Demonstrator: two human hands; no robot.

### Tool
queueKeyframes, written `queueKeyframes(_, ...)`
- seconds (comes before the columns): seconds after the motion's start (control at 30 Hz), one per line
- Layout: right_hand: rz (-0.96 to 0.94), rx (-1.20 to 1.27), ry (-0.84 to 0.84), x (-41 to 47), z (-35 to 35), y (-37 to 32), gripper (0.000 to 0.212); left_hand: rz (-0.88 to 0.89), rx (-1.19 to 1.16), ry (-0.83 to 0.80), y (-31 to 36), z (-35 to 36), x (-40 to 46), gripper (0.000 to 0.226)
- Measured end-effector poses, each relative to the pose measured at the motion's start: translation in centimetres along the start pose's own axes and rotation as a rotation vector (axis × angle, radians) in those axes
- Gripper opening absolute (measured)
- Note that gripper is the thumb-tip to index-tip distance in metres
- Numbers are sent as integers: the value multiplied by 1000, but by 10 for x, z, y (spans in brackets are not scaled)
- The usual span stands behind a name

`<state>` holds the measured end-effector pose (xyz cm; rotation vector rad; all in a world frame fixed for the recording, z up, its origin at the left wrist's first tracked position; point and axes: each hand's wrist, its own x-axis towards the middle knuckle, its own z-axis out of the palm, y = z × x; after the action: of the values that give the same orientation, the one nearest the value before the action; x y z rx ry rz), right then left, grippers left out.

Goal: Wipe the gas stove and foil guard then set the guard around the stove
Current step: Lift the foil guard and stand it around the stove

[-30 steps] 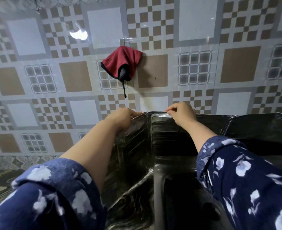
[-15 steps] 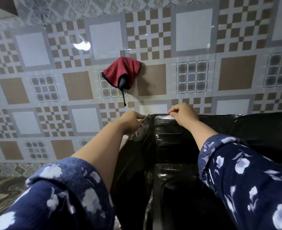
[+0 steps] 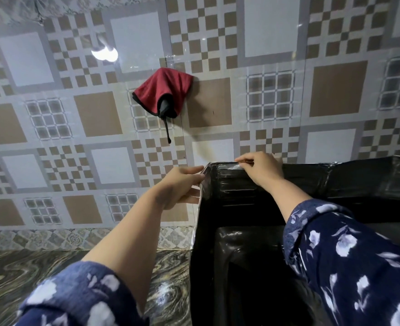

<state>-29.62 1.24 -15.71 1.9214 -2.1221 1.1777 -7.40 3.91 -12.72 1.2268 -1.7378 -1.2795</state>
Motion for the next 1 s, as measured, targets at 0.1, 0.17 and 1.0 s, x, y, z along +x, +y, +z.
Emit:
queueKeyframes(0.1,9,19,0,2,-2,1,22,-4,-52,34,1,5,1,42)
queueKeyframes(0.17,20,36,6,6,-2,-1,22,-11,-70,37,2,7,4,43)
queueKeyframes(1.0,-71,-63,30,11,22,-21,27,-20,319,107,12,-9,-9,48)
